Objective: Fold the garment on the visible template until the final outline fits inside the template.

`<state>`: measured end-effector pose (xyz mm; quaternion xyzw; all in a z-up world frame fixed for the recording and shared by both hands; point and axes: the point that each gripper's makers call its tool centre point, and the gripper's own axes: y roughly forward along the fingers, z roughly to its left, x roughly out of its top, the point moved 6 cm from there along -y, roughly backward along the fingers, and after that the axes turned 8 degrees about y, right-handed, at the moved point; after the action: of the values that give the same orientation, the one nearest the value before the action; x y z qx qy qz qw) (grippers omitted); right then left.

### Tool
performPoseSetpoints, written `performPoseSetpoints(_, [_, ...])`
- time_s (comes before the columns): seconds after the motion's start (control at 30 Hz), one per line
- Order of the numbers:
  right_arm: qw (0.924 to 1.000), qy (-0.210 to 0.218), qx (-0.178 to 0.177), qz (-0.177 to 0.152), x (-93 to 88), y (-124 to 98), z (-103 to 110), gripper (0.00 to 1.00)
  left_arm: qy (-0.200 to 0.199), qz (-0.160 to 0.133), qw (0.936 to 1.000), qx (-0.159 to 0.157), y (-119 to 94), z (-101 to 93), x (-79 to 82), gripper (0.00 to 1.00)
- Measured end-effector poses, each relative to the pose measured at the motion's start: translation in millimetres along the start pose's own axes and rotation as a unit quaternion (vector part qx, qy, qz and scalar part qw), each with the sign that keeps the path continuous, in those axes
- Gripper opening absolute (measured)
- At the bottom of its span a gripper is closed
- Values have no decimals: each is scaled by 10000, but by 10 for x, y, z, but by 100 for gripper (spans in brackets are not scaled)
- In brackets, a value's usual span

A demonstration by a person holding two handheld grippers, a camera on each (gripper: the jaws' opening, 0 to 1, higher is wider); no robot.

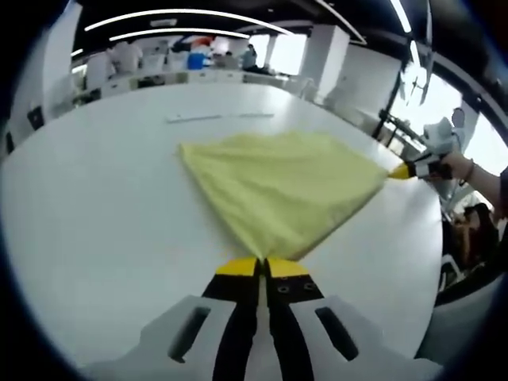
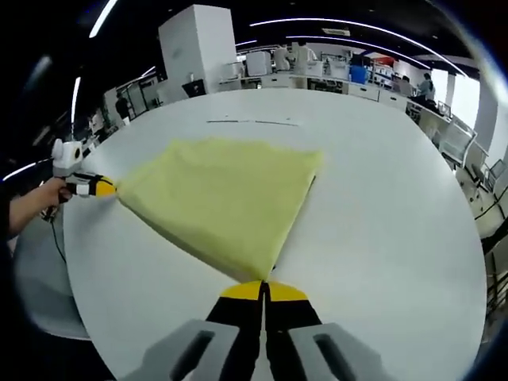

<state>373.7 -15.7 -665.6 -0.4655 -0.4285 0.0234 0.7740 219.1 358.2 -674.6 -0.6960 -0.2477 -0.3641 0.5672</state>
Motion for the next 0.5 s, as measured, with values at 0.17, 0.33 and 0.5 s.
performPoseSetpoints(0.17, [10000,44,37,9,-66,-44,11,0,167,69,9998,-51,-61,-47,-54,0])
performPoseSetpoints(0.33, [9999,86,74,18,-134,-71,35,0,195,95,9997,-56,-108,-71,-73,0])
performPoseSetpoints(0.5, [9999,103,103,15,-170,-84,40,0,167,104,9998,-12,-151,-95,-107,0])
